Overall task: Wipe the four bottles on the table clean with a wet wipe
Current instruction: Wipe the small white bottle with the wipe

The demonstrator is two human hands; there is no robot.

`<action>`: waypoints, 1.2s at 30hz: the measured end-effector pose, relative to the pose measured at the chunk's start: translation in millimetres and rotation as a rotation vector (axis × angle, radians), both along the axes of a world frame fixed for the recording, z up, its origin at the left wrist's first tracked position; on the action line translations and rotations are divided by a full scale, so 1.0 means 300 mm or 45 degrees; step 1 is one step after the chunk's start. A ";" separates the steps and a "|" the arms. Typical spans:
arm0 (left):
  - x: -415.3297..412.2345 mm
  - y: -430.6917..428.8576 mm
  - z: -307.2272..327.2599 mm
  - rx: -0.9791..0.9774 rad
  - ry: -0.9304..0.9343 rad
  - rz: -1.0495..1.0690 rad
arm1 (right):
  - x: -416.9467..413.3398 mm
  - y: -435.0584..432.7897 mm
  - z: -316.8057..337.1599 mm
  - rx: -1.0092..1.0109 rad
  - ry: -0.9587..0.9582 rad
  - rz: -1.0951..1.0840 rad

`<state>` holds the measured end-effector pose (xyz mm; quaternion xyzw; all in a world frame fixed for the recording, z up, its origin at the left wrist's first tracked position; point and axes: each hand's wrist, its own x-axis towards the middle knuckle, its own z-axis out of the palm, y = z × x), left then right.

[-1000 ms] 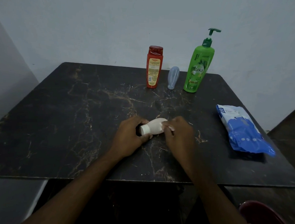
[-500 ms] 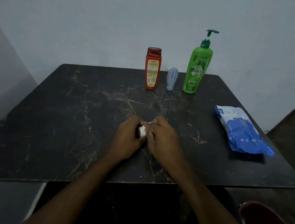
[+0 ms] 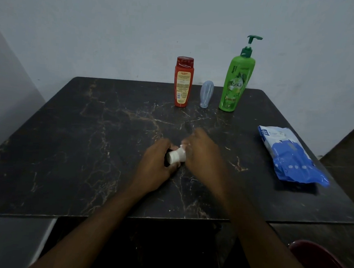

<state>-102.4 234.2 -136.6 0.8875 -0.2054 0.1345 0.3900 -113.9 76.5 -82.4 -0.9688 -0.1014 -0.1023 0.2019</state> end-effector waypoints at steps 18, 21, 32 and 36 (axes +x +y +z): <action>-0.011 -0.001 0.005 0.025 -0.039 -0.010 | 0.066 -0.180 -0.083 0.472 0.113 -0.205; -0.007 -0.001 0.004 0.036 -0.054 -0.005 | 0.067 -0.194 -0.088 0.651 0.264 -0.267; -0.006 -0.006 0.005 0.146 -0.167 0.065 | 0.054 -0.019 0.064 -0.268 0.055 0.345; -0.009 -0.008 0.008 0.189 -0.201 0.085 | 0.106 -0.115 0.062 -0.151 0.125 0.276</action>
